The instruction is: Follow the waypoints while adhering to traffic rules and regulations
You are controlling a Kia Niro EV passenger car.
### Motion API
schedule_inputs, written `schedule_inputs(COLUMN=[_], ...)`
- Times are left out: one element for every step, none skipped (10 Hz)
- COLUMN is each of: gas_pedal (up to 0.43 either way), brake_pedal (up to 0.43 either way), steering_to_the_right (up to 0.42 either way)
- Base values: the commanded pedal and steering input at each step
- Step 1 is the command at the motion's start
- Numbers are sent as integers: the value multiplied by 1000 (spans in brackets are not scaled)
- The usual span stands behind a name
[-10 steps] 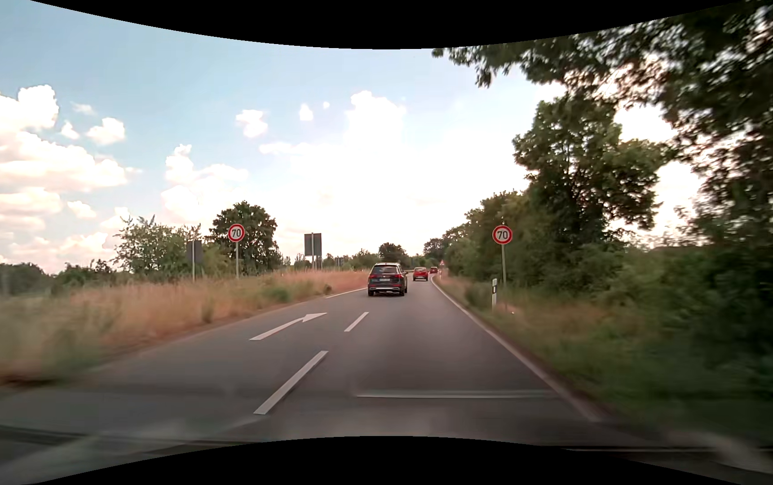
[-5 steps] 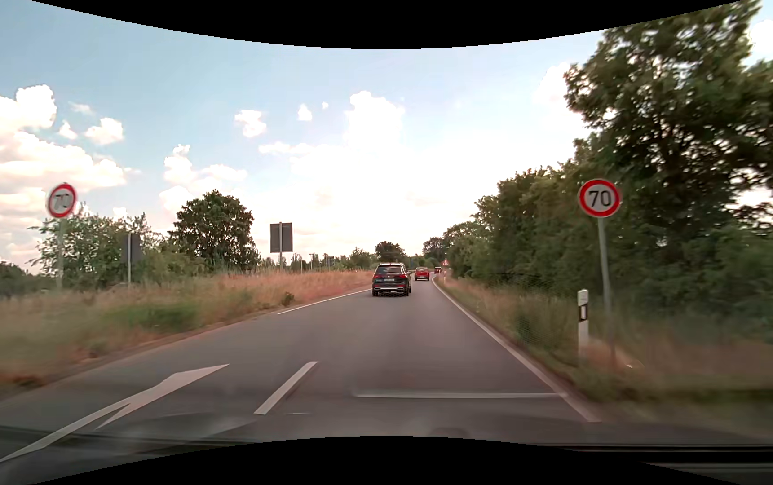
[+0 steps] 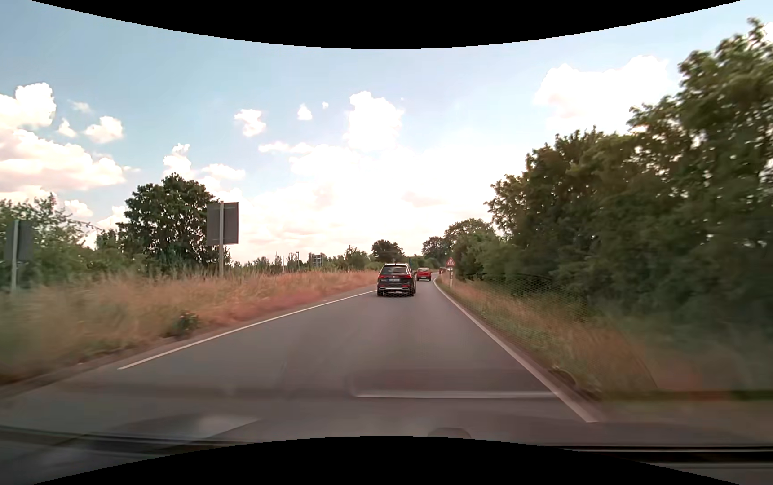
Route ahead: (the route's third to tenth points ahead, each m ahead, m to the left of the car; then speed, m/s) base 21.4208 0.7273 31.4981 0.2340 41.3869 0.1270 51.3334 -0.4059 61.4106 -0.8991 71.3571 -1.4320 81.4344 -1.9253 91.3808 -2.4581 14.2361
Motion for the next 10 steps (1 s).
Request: schedule_inputs(gas_pedal=[67, 59, 39, 28, 20, 8, 0, 0, 0, 0], brake_pedal=[0, 0, 0, 0, 0, 0, 0, 0, 0, 0], steering_to_the_right=[-1, -1, -1, -1, -1, -1, 0, 0, 0, 0])
